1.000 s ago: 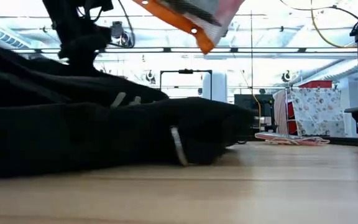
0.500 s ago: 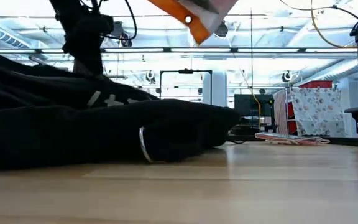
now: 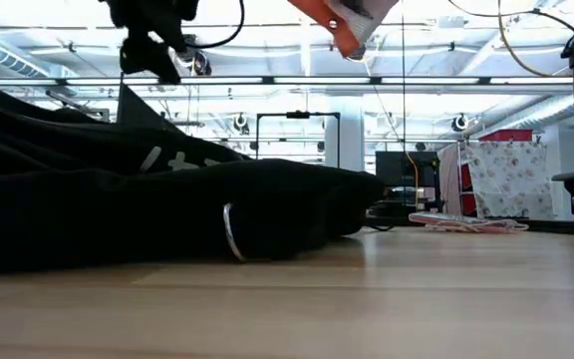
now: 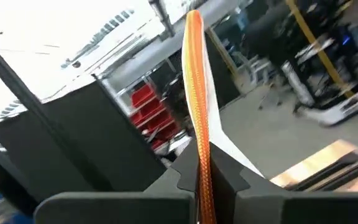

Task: Unpack backpack
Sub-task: Put the orange zip bag into the black backpack

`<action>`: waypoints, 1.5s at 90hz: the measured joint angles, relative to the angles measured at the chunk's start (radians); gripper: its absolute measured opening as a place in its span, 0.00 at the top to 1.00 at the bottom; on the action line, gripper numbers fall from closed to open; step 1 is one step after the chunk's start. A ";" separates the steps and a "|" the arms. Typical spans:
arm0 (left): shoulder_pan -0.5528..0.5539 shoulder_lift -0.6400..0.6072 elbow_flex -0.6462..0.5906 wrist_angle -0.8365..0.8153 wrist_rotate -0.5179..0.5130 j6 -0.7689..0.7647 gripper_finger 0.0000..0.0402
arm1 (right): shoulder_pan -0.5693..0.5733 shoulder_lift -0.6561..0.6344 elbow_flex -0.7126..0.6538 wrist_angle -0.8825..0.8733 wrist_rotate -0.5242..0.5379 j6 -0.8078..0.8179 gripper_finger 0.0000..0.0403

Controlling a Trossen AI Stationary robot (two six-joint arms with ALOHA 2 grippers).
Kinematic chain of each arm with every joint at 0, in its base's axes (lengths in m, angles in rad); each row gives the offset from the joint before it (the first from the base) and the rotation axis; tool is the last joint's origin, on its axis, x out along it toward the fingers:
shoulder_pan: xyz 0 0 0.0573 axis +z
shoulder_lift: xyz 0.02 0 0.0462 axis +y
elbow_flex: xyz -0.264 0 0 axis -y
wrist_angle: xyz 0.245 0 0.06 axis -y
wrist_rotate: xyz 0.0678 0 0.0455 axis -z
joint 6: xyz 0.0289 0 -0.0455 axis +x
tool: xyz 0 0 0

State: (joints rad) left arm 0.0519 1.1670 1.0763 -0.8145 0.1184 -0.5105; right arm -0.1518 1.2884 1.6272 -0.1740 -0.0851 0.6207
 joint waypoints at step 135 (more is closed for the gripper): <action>-0.499 0.401 0.105 0.193 0.061 -0.221 0.98 | 0.000 0.108 0.000 -0.136 -0.175 0.151 1.00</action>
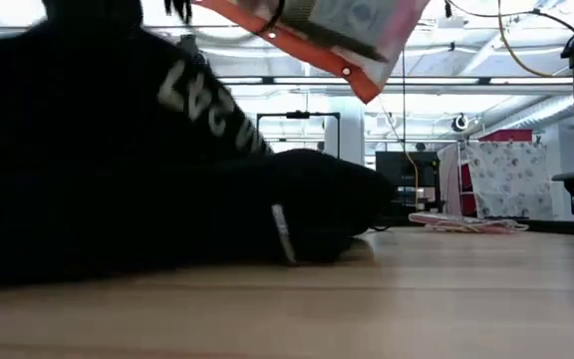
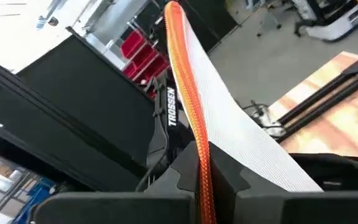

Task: Unpack backpack
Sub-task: Put the orange zip bag into the black backpack

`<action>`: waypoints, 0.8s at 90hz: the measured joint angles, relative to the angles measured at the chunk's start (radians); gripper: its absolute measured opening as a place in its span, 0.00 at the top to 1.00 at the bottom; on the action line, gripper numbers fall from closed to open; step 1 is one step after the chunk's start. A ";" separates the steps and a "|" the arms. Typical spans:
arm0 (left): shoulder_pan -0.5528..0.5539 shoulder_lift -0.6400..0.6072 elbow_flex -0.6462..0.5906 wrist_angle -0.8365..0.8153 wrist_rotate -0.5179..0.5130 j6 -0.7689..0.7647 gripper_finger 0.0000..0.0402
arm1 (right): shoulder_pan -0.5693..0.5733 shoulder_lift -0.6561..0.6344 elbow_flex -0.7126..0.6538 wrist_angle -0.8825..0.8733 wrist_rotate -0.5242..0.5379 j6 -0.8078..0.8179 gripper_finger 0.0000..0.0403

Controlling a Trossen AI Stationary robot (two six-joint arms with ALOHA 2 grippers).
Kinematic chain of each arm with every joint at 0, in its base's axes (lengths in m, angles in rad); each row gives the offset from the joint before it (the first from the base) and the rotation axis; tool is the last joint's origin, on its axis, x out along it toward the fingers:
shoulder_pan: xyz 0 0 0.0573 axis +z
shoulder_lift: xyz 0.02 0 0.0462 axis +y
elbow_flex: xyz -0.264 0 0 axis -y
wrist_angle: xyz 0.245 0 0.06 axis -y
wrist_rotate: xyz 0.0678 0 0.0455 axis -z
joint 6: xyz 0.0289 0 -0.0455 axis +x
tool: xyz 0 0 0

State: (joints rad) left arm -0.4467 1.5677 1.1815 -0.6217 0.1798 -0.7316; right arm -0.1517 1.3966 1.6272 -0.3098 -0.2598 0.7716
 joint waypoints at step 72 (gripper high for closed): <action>-0.055 -0.082 0.002 0.072 -0.037 -0.254 0.59 | 0.046 0.335 0.000 0.412 -0.048 0.028 1.00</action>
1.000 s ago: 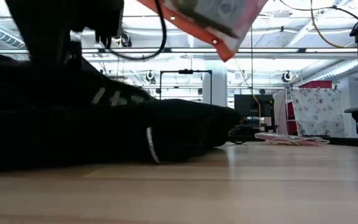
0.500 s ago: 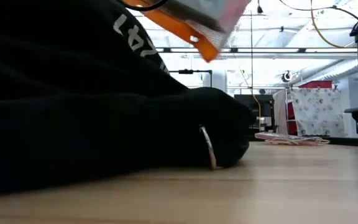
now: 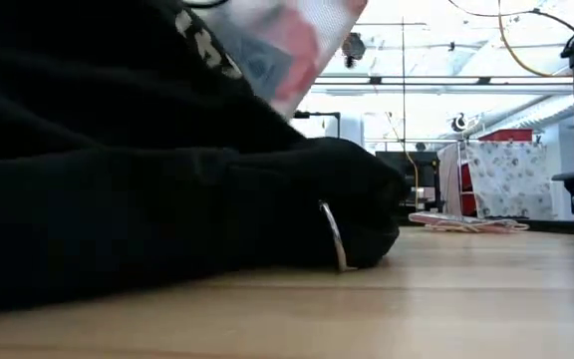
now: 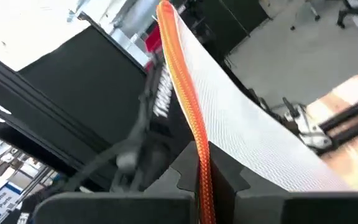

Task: Unpack backpack
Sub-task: Put the orange zip bag into the black backpack

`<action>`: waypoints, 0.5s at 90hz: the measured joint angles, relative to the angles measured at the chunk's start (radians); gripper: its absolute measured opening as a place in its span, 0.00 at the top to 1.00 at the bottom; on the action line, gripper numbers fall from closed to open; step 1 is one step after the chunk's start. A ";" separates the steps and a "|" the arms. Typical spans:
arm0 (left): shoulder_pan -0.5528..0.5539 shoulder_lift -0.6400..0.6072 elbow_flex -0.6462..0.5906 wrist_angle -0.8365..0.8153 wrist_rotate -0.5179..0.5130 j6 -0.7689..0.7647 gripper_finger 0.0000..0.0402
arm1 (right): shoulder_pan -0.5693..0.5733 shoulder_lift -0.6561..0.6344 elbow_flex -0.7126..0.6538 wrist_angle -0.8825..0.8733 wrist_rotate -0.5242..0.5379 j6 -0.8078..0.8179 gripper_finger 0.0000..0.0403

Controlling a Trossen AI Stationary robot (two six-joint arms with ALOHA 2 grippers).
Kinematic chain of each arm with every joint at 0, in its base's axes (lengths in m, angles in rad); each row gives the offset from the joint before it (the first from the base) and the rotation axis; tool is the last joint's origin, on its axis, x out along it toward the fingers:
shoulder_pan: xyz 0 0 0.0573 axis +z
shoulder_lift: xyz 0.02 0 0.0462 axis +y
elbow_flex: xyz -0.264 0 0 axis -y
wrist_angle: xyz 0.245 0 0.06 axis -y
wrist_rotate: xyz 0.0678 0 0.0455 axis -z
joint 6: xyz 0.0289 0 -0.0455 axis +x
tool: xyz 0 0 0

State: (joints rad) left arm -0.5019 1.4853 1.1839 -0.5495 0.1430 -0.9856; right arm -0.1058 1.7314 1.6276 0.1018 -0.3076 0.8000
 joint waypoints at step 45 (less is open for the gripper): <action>-0.031 -0.161 0.000 0.028 -0.011 -0.052 0.57 | 0.003 0.119 -0.001 0.060 -0.112 0.006 1.00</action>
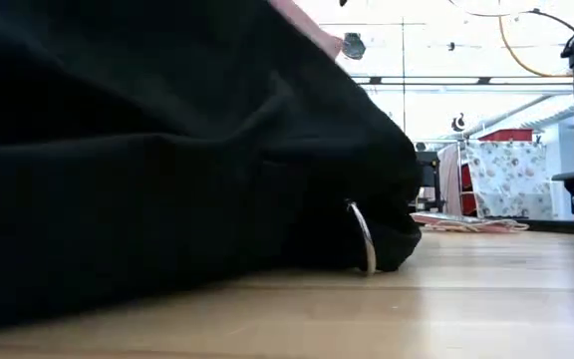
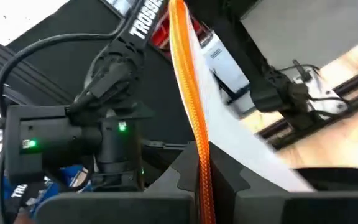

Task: Unpack backpack
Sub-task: Put the orange zip bag into the black backpack

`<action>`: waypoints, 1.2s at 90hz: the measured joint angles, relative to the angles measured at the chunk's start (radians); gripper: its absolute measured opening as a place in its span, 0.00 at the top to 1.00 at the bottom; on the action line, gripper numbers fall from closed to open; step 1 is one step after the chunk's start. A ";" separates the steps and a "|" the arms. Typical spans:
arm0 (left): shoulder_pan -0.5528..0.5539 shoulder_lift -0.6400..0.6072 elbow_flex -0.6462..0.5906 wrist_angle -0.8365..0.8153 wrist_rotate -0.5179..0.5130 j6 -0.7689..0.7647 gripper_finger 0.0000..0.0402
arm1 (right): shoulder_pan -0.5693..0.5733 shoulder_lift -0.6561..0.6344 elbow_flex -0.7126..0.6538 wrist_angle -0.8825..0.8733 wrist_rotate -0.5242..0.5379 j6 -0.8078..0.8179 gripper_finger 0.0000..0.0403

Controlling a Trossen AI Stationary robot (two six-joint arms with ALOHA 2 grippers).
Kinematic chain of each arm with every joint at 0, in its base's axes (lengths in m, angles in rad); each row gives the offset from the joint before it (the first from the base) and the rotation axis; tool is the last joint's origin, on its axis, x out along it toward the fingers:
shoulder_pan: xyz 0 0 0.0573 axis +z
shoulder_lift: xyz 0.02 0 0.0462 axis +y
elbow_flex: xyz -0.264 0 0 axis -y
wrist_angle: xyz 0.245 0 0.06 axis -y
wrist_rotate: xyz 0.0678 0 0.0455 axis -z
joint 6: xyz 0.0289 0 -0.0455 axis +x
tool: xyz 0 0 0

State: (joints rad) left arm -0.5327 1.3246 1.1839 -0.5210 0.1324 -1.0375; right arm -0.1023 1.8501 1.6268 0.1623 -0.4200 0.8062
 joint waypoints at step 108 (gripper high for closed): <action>0.006 -0.272 0.008 -0.321 -0.341 -0.191 0.57 | 0.066 0.017 0.001 -0.858 -0.160 -0.160 1.00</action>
State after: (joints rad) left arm -0.5262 1.0528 1.1919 -0.8423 -0.2084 -1.2287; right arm -0.0360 1.8676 1.6279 -0.6958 -0.5803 0.6463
